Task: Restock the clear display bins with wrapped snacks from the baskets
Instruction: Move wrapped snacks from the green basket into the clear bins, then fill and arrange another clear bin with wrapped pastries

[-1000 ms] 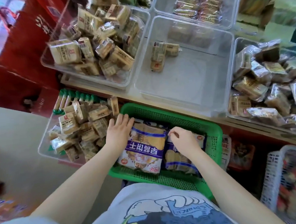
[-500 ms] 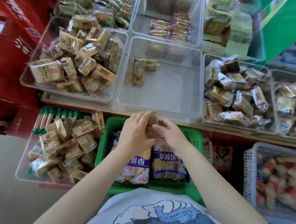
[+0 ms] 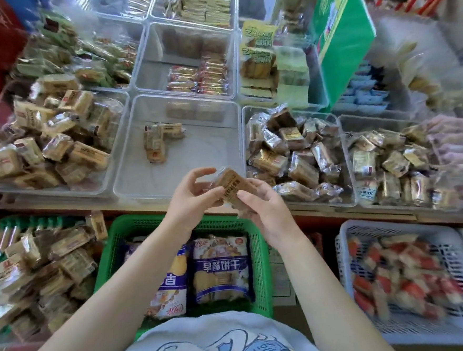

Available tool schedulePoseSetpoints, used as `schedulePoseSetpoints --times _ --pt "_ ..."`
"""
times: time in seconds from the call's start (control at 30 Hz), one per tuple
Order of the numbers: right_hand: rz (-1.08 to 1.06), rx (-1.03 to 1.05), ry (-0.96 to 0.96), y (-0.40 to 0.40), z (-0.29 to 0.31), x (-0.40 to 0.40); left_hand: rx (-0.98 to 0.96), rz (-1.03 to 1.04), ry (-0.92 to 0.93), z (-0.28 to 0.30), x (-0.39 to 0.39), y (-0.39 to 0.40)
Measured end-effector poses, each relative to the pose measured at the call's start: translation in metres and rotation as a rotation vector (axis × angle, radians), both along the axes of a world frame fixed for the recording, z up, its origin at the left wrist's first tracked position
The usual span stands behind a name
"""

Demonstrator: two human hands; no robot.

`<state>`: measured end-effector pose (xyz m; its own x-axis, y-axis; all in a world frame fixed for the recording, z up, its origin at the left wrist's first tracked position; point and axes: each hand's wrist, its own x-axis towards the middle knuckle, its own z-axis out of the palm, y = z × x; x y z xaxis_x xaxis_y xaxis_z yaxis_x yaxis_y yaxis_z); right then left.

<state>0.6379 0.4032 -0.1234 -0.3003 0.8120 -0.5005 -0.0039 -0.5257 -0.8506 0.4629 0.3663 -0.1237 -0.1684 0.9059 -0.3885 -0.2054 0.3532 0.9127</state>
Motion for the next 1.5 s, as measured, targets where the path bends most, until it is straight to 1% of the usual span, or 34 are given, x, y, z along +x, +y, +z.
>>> schedulePoseSetpoints --times 0.1,0.17,0.23,0.27,0.37,0.4,0.43,0.47,0.57,0.6,0.77,0.87,0.97,1.07,1.1,1.2,1.27,1.33,1.4,1.43,1.5 --pt "-0.132 0.126 -0.144 0.020 0.012 0.045 0.035 -0.084 0.064 0.002 0.039 0.025" --pt "-0.262 0.189 -0.261 0.036 0.021 0.080 0.060 -0.141 0.181 0.001 0.065 0.042" --pt "-0.346 0.251 -0.438 0.052 0.025 0.113 0.056 -0.217 0.324 -0.002 0.090 0.057" --pt "-0.377 0.290 -0.515 0.059 0.022 0.128 0.049 -0.249 0.364 -0.005 0.102 0.063" --pt "-0.470 0.410 -0.709 0.072 0.008 0.163 0.010 -0.306 0.393 -0.013 0.129 0.073" --pt "-0.488 0.444 -0.771 0.074 0.002 0.172 -0.011 -0.328 0.431 -0.018 0.135 0.074" --pt "-0.477 0.472 -0.834 0.075 -0.006 0.179 -0.036 -0.352 0.483 -0.024 0.140 0.075" --pt "-0.419 0.502 -0.904 0.076 -0.015 0.186 -0.056 -0.359 0.530 -0.029 0.144 0.075" --pt "-0.147 0.581 -1.184 0.078 -0.045 0.198 -0.073 -0.295 0.600 -0.039 0.152 0.073" --pt "-0.109 0.582 -1.245 0.079 -0.052 0.201 -0.075 -0.281 0.610 -0.040 0.154 0.073" --pt "-0.127 0.583 -1.308 0.088 -0.060 0.212 -0.072 -0.348 0.696 -0.039 0.160 0.071" --pt "-0.100 0.553 -1.357 0.085 -0.062 0.211 -0.082 -0.332 0.662 -0.038 0.158 0.072" --pt "0.000 0.589 -1.378 0.084 -0.061 0.211 -0.076 -0.346 0.645 -0.038 0.158 0.071" --pt "-0.027 0.492 -1.369 0.097 -0.053 0.214 -0.069 -0.380 0.639 -0.039 0.154 0.071" --pt "0.008 0.480 -1.356 0.099 -0.053 0.212 -0.068 -0.390 0.628 -0.039 0.153 0.070" --pt "0.239 0.460 -1.279 0.099 -0.047 0.202 -0.082 -0.423 0.582 -0.036 0.147 0.070" --pt "0.383 0.386 -1.357 0.096 -0.034 0.197 -0.103 -0.419 0.520 -0.034 0.141 0.069" --pt "0.423 0.354 -1.527 0.091 -0.017 0.189 -0.103 -0.368 0.413 -0.031 0.131 0.064" --pt "0.376 0.435 -1.623 0.081 0.002 0.169 -0.062 -0.312 0.358 -0.027 0.116 0.055" --pt "0.344 0.507 -1.611 0.075 0.011 0.154 -0.044 -0.292 0.356 -0.024 0.105 0.049" --pt "0.320 0.665 -1.513 0.062 0.026 0.111 -0.028 -0.246 0.333 -0.022 0.077 0.032"
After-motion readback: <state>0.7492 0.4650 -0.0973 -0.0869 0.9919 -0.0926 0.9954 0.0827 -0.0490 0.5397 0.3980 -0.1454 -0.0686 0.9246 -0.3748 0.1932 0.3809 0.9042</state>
